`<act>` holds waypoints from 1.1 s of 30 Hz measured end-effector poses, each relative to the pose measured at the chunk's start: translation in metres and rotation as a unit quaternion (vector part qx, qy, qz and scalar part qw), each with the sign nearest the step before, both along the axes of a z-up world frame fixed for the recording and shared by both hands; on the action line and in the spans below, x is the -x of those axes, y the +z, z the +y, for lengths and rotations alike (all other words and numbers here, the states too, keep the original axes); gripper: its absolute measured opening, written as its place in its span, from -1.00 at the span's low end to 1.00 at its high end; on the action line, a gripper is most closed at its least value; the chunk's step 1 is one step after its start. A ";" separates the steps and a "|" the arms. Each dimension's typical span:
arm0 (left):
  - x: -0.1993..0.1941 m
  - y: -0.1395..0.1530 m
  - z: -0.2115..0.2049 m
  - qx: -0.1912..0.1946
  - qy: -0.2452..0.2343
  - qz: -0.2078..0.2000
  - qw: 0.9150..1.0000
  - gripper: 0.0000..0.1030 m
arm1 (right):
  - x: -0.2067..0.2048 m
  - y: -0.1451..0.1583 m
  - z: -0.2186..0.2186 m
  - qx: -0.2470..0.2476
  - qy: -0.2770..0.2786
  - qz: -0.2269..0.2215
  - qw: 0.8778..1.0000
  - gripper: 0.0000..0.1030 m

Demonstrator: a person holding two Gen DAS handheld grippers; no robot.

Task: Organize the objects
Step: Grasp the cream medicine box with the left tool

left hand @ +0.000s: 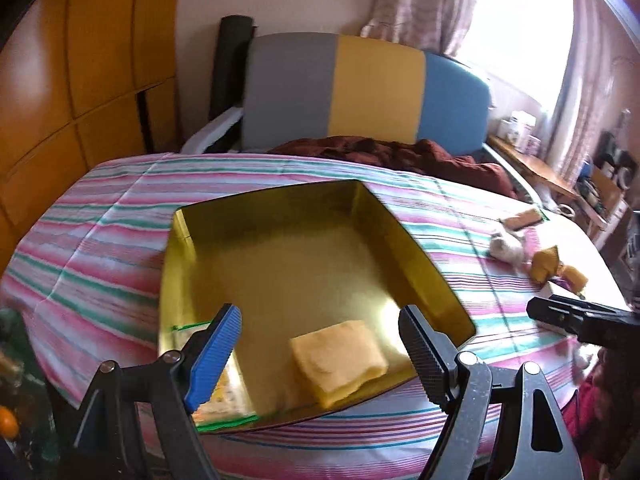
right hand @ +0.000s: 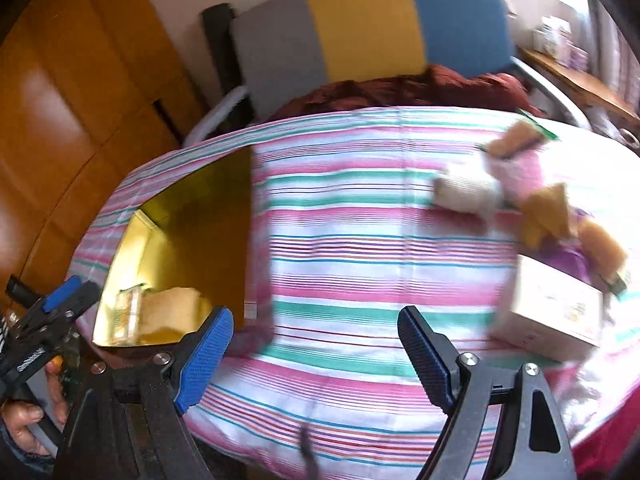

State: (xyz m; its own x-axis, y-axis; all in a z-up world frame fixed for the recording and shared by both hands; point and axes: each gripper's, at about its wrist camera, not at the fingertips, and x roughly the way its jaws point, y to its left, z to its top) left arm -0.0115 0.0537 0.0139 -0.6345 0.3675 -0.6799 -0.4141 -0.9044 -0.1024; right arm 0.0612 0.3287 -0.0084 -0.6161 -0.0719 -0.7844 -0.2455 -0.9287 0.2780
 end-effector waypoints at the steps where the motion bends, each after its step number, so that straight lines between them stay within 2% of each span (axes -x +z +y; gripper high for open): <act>1: -0.001 0.001 0.005 0.000 -0.002 0.002 1.000 0.58 | -0.005 0.001 0.010 0.000 -0.012 -0.002 1.000 0.67; 5: -0.001 0.002 0.021 -0.003 -0.019 -0.004 1.000 0.58 | -0.031 0.011 0.053 -0.016 -0.067 -0.001 0.998 0.67; 10: -0.010 0.002 0.049 0.002 -0.075 -0.007 0.997 0.58 | -0.064 0.030 0.108 -0.024 -0.138 -0.003 0.990 0.67; 12: -0.013 0.002 0.060 0.003 -0.096 -0.007 0.995 0.58 | -0.077 0.034 0.131 -0.027 -0.159 -0.020 0.987 0.67; 15: -0.021 0.001 0.083 0.011 -0.135 -0.009 0.991 0.58 | -0.092 0.036 0.152 -0.036 -0.183 -0.041 0.982 0.67; 18: -0.029 0.000 0.108 0.019 -0.181 -0.011 0.983 0.60 | -0.108 0.034 0.169 -0.024 -0.205 -0.042 0.977 0.67; 20: -0.036 0.000 0.127 0.029 -0.210 -0.006 0.977 0.71 | -0.118 0.031 0.176 -0.014 -0.221 -0.039 0.974 0.67; 23: -0.048 0.000 0.157 0.045 -0.262 0.009 0.964 0.78 | -0.127 0.027 0.184 -0.004 -0.237 -0.034 0.971 0.67; 26: -0.058 -0.002 0.191 0.067 -0.324 0.015 0.944 0.88 | -0.128 0.025 0.189 0.002 -0.241 -0.027 0.970 0.67; 27: -0.063 -0.003 0.206 0.077 -0.352 0.021 0.932 0.88 | -0.129 0.025 0.190 0.003 -0.241 -0.025 0.970 0.67; 29: -0.069 -0.004 0.223 0.086 -0.382 0.034 0.919 0.92 | -0.131 0.023 0.193 0.010 -0.241 -0.020 0.970 0.67; 32: -0.076 -0.008 0.260 0.105 -0.445 0.046 0.888 0.92 | -0.132 0.021 0.195 0.017 -0.239 -0.015 0.971 0.67; 33: -0.076 -0.010 0.268 0.112 -0.454 0.048 0.883 0.93 | -0.133 0.020 0.197 0.020 -0.239 -0.013 0.971 0.67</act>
State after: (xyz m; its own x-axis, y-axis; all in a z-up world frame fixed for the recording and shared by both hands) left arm 0.0645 0.3212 0.0039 -0.2058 0.6175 -0.7591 -0.9757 -0.1889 0.1109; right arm 0.1945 0.5253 0.0114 -0.5667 0.1869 -0.8024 -0.6531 -0.6957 0.2992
